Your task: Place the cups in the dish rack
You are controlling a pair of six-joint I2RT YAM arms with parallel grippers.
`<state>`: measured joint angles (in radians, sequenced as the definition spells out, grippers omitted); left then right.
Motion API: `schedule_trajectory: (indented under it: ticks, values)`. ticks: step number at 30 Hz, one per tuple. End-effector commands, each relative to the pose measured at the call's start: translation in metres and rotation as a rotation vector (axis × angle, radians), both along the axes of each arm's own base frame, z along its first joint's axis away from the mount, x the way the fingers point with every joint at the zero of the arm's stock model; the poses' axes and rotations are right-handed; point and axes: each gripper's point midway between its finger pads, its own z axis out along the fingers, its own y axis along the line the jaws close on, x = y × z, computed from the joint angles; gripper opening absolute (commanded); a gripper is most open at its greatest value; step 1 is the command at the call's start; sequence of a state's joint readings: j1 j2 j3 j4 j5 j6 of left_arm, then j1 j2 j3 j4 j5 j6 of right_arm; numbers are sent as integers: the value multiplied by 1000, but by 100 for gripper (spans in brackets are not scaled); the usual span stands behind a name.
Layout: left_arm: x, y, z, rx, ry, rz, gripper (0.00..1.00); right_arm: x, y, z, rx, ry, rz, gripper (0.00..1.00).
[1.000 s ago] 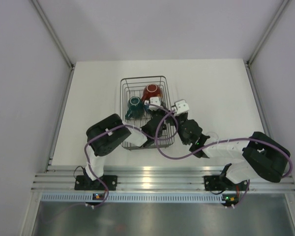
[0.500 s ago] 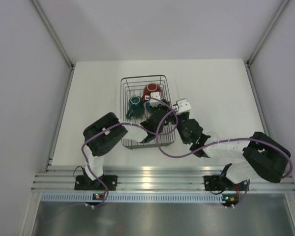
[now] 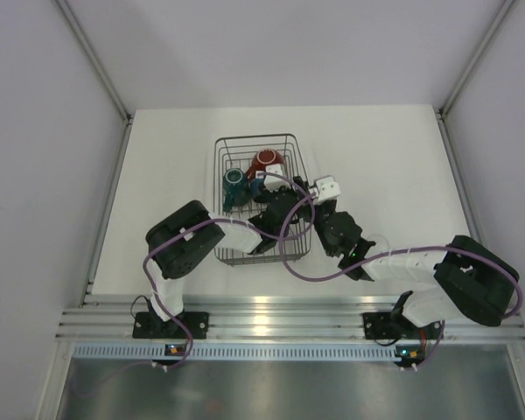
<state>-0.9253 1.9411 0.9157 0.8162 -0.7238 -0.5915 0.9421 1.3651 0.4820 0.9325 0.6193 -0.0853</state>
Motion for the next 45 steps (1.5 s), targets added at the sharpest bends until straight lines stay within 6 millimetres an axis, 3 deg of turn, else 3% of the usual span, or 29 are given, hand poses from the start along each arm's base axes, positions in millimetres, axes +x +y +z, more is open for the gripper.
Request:
schedule_trajectory:
  ticks: [1, 6, 9, 14, 20, 29, 34, 35, 41, 45]
  values:
    - [-35, 26, -87, 296, 206, -67, 84, -7, 10, 14, 42, -27, 60, 51]
    - [-33, 19, -68, 294, 165, -71, 85, -8, 11, 13, 43, -24, 64, 51]
    - [-27, 16, -46, 293, 123, -73, 85, -7, 12, 13, 46, -23, 66, 51]
    - [-15, 6, 21, 321, 34, -79, 87, -9, 15, 17, 47, -13, 83, 51]
    - [-9, 8, 76, 390, 67, -62, 89, -11, 21, 31, 62, 6, 140, 51]
    - [-26, 14, 87, 358, 100, -114, 90, -14, 17, 45, 93, -4, 160, 51]
    - [-35, -5, 90, 247, 182, -220, 91, -13, 16, 44, 92, 3, 162, 51]
    - [-32, 2, 78, 288, 238, -224, 90, -13, 16, 44, 90, 5, 161, 51]
    - [-28, 18, 89, 358, 236, -182, 90, -14, 14, 43, 87, 5, 166, 52]
    - [-35, 24, 82, 330, 296, -188, 91, -13, 17, 41, 114, 24, 170, 52]
